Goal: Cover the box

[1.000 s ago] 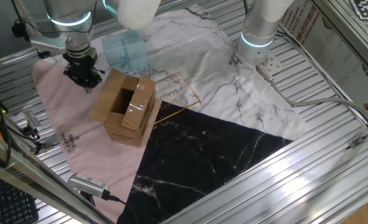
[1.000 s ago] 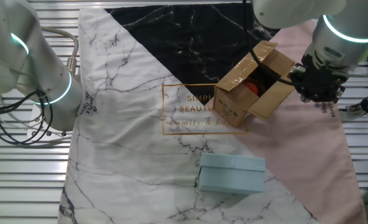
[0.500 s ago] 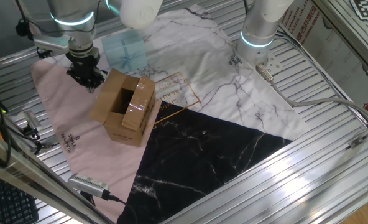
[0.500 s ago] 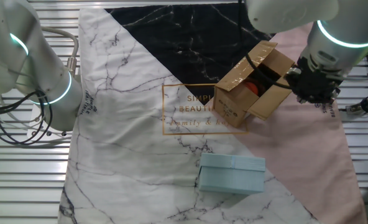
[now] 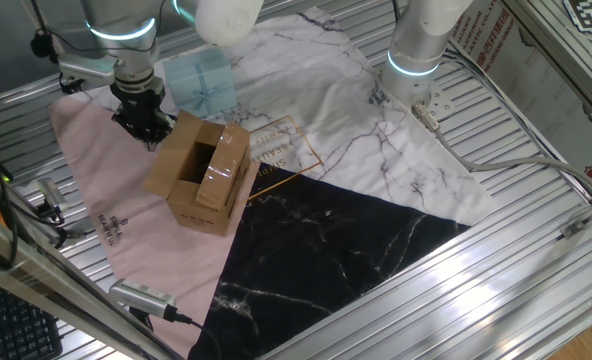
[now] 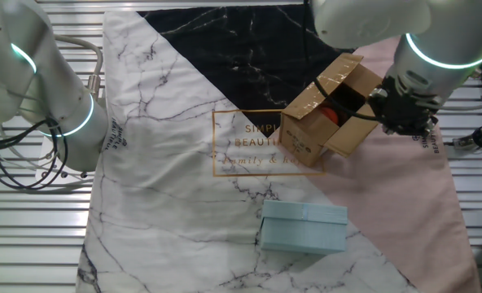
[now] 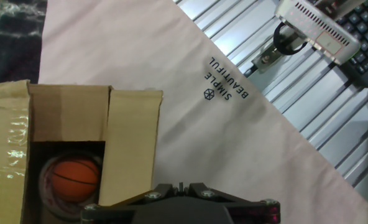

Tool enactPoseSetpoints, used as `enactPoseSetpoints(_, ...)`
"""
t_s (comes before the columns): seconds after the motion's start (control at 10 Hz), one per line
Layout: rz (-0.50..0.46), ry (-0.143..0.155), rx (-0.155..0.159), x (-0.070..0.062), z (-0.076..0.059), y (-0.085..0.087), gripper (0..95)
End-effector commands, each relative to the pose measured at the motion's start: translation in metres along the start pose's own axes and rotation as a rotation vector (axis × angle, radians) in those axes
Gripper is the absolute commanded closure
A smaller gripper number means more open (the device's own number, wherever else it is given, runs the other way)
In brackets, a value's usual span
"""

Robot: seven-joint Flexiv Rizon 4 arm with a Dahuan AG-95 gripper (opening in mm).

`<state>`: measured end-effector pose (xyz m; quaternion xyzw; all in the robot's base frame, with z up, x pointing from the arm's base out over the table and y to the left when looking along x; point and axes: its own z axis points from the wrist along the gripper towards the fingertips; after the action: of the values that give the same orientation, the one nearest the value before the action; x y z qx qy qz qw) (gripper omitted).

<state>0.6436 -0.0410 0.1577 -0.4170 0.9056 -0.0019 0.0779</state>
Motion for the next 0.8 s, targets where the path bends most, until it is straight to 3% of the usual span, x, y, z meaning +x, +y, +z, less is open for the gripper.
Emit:
enactPoseSetpoints(0.1, 0.012, -0.004, -0.005, -0.0008, 0.0017, 0.002, 95.0)
enactPoseSetpoints(0.8, 0.032, -0.003, -0.011, 0.0019, 0.0005, 0.0086, 95.0)
